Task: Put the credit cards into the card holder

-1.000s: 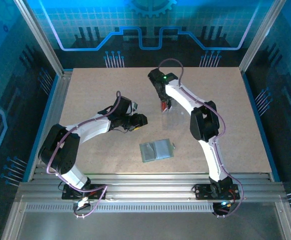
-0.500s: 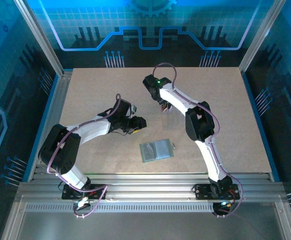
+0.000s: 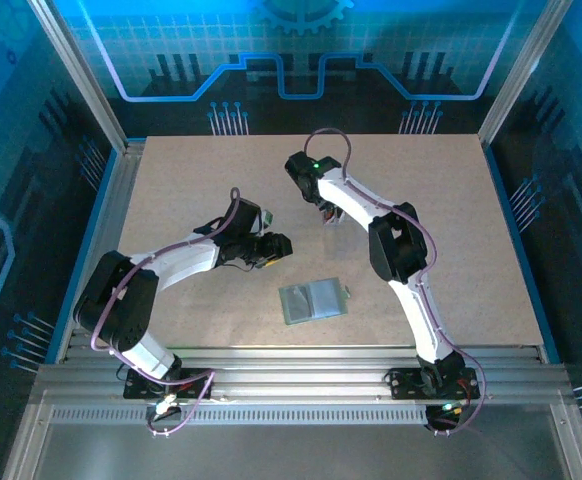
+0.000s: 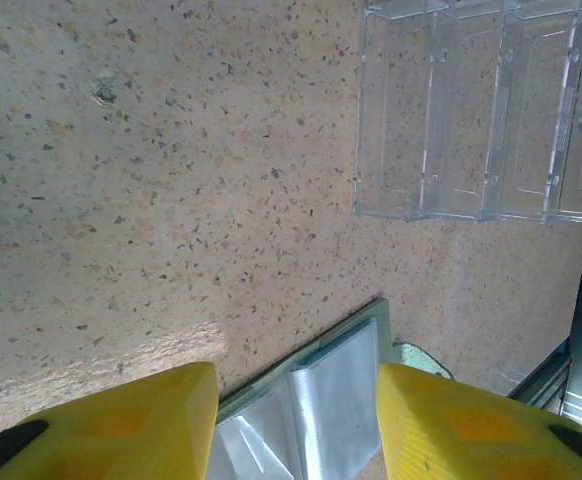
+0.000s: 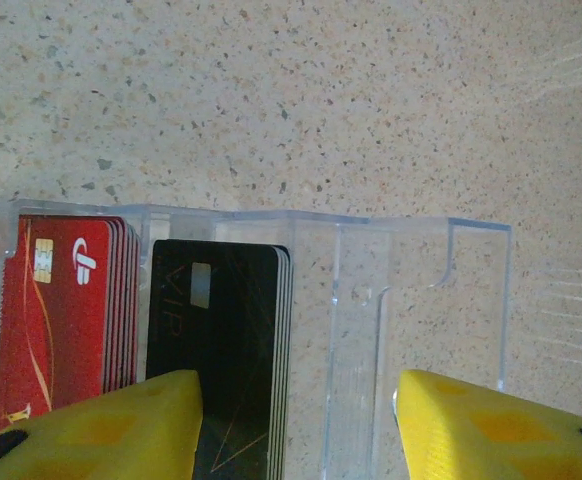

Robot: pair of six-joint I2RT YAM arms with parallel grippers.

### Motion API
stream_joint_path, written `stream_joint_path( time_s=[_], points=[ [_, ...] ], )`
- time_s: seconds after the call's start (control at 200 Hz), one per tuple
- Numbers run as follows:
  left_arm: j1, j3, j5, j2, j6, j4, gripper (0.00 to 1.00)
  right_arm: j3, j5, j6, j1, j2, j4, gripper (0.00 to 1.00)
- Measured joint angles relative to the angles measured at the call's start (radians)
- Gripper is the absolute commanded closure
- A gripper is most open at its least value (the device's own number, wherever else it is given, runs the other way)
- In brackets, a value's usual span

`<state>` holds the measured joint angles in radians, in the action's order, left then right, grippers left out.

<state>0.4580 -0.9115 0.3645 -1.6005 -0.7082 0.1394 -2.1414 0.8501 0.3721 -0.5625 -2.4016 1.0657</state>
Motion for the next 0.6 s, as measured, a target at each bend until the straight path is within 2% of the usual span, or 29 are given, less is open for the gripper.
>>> stream_joint_path(
  time_s=[0.19,0.435,0.6],
  points=[
    [0.0,0.0,0.0,0.005,0.0,0.0,0.54,0.0,0.019,-0.011,0.0,-0.001,0.0,0.53],
    [-0.005,0.008,0.0,0.006,0.0,-0.005,0.54,0.0,0.048,-0.033,0.001,-0.001,0.0,0.67],
    [-0.006,0.017,0.0,0.006,0.0,-0.007,0.54,0.004,0.053,-0.038,0.002,-0.001,0.0,0.72]
  ],
)
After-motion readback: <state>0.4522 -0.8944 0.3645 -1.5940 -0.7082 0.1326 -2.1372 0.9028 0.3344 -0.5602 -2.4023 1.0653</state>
